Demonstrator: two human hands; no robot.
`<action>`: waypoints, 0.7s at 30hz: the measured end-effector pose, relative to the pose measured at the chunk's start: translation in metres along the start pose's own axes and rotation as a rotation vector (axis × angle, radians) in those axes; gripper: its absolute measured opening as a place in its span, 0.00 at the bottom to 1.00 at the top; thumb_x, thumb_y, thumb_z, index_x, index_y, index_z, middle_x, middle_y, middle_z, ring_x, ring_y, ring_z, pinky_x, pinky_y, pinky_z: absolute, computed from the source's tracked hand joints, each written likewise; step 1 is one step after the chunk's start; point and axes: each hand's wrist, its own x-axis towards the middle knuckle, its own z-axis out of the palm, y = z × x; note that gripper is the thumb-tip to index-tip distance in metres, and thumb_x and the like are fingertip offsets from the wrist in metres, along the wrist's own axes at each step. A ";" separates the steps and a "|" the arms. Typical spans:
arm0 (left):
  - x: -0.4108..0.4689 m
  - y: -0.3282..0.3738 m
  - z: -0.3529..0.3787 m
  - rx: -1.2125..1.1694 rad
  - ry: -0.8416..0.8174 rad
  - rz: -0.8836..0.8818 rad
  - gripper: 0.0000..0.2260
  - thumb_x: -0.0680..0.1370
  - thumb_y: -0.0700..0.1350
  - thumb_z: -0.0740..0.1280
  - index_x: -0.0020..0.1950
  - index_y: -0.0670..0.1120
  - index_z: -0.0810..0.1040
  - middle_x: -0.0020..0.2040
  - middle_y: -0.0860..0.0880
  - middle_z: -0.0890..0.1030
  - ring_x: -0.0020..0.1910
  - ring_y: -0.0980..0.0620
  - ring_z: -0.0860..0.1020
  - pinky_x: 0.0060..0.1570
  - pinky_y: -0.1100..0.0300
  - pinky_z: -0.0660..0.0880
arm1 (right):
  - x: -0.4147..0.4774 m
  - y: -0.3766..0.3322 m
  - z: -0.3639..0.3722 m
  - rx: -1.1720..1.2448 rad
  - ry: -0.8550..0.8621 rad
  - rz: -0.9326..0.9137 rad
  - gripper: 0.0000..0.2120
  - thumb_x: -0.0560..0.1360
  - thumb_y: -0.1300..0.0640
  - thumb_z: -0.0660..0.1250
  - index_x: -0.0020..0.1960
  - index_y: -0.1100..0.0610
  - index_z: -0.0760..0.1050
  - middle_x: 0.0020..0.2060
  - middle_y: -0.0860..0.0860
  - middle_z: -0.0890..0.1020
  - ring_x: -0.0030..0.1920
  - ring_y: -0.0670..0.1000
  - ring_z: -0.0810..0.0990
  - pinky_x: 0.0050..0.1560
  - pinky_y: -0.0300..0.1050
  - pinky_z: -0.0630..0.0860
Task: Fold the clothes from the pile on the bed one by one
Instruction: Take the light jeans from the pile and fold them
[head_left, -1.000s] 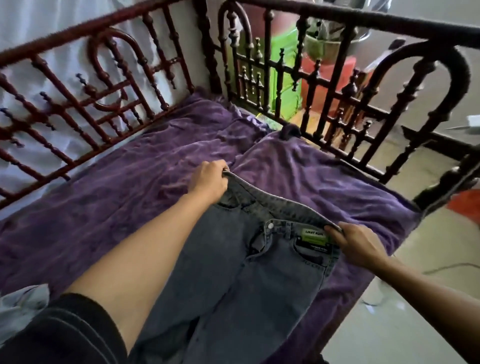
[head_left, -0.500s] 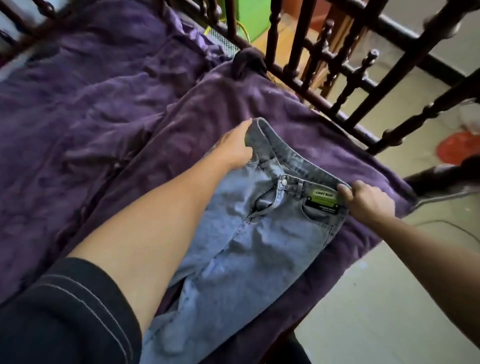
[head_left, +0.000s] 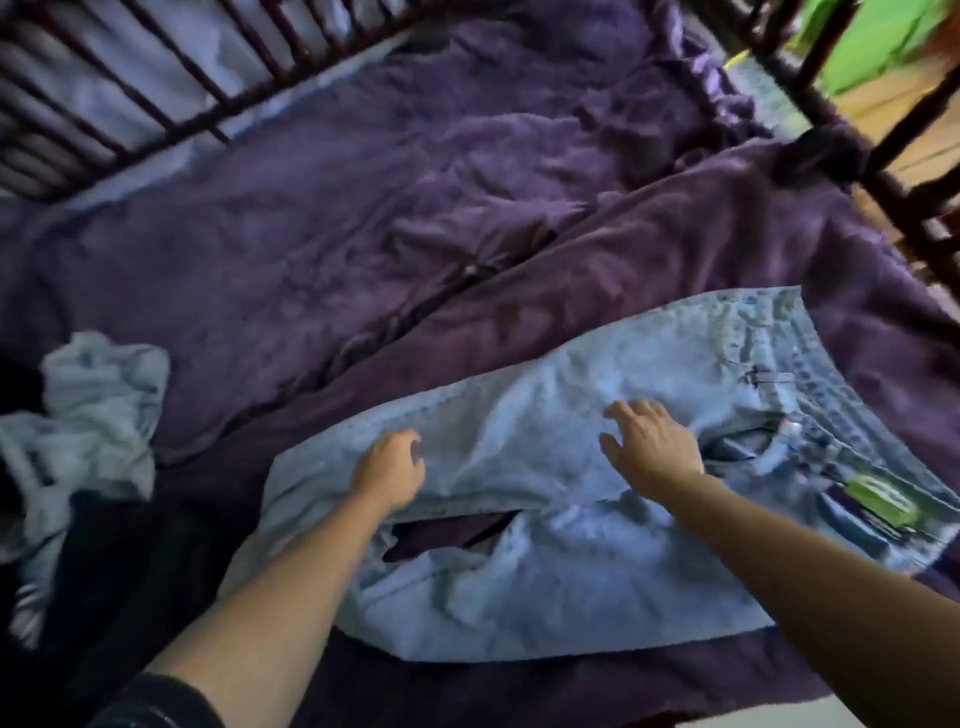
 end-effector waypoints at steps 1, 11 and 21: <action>-0.003 -0.031 0.001 0.002 0.019 -0.056 0.17 0.78 0.43 0.63 0.67 0.45 0.73 0.65 0.42 0.74 0.63 0.42 0.73 0.60 0.51 0.72 | 0.006 -0.021 0.008 -0.017 -0.022 -0.058 0.18 0.78 0.47 0.60 0.66 0.50 0.70 0.61 0.52 0.74 0.65 0.55 0.70 0.53 0.51 0.74; 0.018 -0.262 0.053 -0.385 0.256 -0.624 0.17 0.82 0.45 0.55 0.69 0.41 0.69 0.66 0.38 0.72 0.62 0.36 0.72 0.58 0.48 0.70 | 0.075 -0.183 0.095 -0.110 0.086 -0.382 0.16 0.75 0.52 0.65 0.61 0.57 0.75 0.58 0.57 0.78 0.61 0.60 0.74 0.56 0.55 0.70; 0.080 -0.291 0.034 -0.309 -0.018 0.018 0.15 0.63 0.44 0.75 0.47 0.46 0.76 0.50 0.50 0.75 0.49 0.49 0.74 0.46 0.54 0.74 | 0.091 -0.224 0.136 -0.312 -0.007 -0.241 0.14 0.72 0.46 0.69 0.48 0.56 0.75 0.47 0.60 0.82 0.50 0.62 0.78 0.50 0.53 0.71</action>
